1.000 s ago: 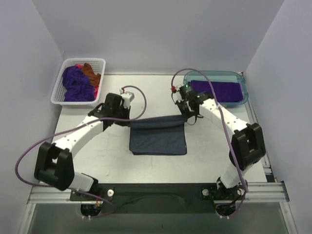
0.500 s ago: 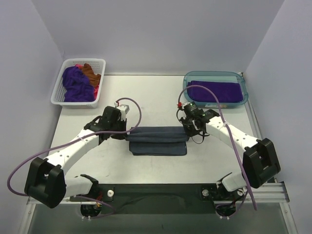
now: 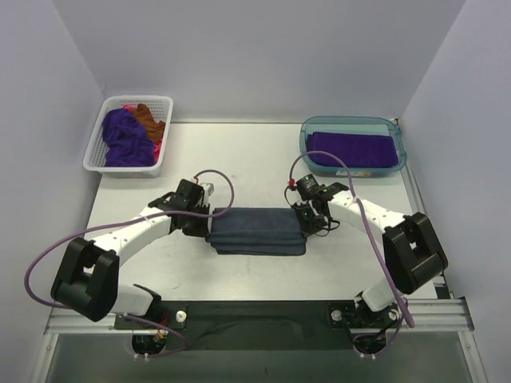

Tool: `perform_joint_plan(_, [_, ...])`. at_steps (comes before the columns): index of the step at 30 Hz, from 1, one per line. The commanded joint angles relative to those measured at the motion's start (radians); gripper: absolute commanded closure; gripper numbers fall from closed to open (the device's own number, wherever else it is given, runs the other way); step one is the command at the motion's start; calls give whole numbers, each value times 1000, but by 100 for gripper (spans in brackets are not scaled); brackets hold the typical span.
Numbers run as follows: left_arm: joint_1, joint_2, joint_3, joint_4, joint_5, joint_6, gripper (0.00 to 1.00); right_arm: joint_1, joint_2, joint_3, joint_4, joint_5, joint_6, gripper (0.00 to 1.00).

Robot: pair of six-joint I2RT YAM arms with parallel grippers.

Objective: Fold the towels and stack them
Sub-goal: Fold the towel

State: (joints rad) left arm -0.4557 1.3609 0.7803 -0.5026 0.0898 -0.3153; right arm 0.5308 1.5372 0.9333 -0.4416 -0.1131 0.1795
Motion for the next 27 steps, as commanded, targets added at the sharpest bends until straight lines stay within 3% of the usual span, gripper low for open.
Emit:
perform_joint_plan(1, [5,14,7,-33,11,-25,100,-5,24,-1,-42,-2,5,100])
perform_joint_plan(27, [-18,-89,74,-140,51,-70,99,-22,-68,50,-115,32,-5,100])
